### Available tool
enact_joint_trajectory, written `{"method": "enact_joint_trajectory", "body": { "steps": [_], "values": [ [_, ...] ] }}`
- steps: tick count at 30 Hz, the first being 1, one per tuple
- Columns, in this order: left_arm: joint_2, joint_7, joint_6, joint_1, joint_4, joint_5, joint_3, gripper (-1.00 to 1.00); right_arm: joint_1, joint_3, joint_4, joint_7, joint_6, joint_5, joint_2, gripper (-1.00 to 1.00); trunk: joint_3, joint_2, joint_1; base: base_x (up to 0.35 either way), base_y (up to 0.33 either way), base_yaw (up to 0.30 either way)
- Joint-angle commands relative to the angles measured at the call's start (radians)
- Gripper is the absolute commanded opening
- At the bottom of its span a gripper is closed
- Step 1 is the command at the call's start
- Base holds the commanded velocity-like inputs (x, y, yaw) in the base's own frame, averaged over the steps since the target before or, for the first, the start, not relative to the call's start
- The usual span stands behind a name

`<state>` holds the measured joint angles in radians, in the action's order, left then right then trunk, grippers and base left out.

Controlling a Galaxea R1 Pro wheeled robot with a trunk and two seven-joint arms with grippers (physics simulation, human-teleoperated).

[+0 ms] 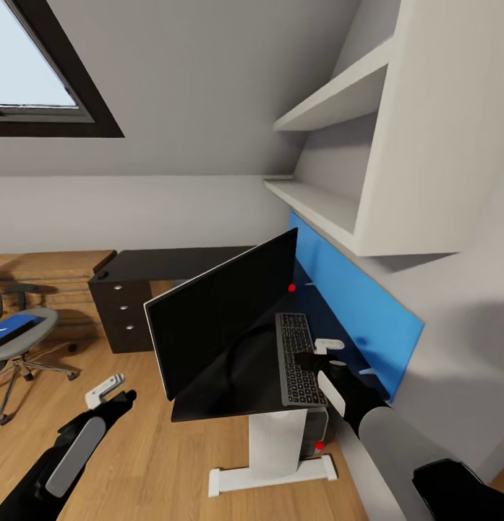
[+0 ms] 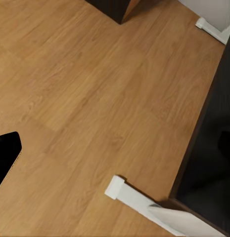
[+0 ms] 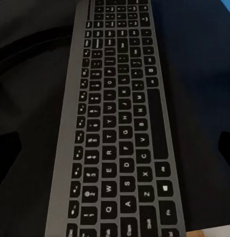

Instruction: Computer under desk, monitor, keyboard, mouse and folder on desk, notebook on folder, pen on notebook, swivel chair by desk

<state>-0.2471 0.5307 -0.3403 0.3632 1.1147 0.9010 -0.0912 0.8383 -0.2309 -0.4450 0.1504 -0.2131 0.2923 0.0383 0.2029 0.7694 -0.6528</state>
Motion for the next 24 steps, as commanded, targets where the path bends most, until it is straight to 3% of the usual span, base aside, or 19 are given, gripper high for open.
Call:
{"method": "enact_joint_trajectory", "body": {
  "steps": [1, 4, 11, 15, 16, 19, 24],
  "values": [
    [-0.001, 0.018, 0.019, 0.0, 0.007, 0.008, -0.003, 1.0, 0.001, -0.009, -0.002, 0.009, -0.005, 0.01, -0.001, 1.0, 0.005, 0.009, -0.004, 0.0, 0.0, 0.0],
    [-0.001, 0.06, 0.094, -0.001, 0.042, 0.009, -0.002, 1.0, 0.001, -0.009, -0.002, 0.009, -0.004, 0.011, 0.001, 1.0, 0.014, 0.03, -0.016, 0.0, 0.0, 0.0],
    [-0.002, 0.082, 0.128, -0.003, 0.071, 0.017, -0.002, 1.0, 0.001, -0.009, 0.0, 0.009, -0.002, 0.011, 0.001, 1.0, 0.036, 0.079, -0.043, 0.0, 0.0, 0.0],
    [-0.008, 0.085, 0.13, -0.003, 0.075, 0.064, -0.001, 1.0, 0.001, -0.008, 0.001, 0.009, -0.002, 0.012, 0.002, 1.0, 0.049, 0.107, -0.058, 0.0, 0.0, 0.0],
    [-0.028, 0.086, 0.113, -0.007, 0.075, 0.139, -0.002, 1.0, 0.0, -0.009, 0.001, 0.007, 0.0, 0.013, 0.002, 1.0, 0.052, 0.114, -0.062, 0.0, 0.0, 0.0],
    [-0.034, 0.086, 0.096, -0.008, 0.074, 0.164, -0.002, 1.0, -0.001, -0.01, -0.001, 0.006, -0.001, 0.013, 0.003, 1.0, 0.061, 0.135, -0.073, 0.0, 0.0, 0.0],
    [-0.037, 0.086, 0.088, -0.009, 0.07, 0.177, -0.001, 1.0, -0.003, -0.018, 0.0, 0.006, -0.003, 0.013, 0.005, 1.0, 0.077, 0.17, -0.092, 0.0, 0.0, 0.0]
  ]
}}
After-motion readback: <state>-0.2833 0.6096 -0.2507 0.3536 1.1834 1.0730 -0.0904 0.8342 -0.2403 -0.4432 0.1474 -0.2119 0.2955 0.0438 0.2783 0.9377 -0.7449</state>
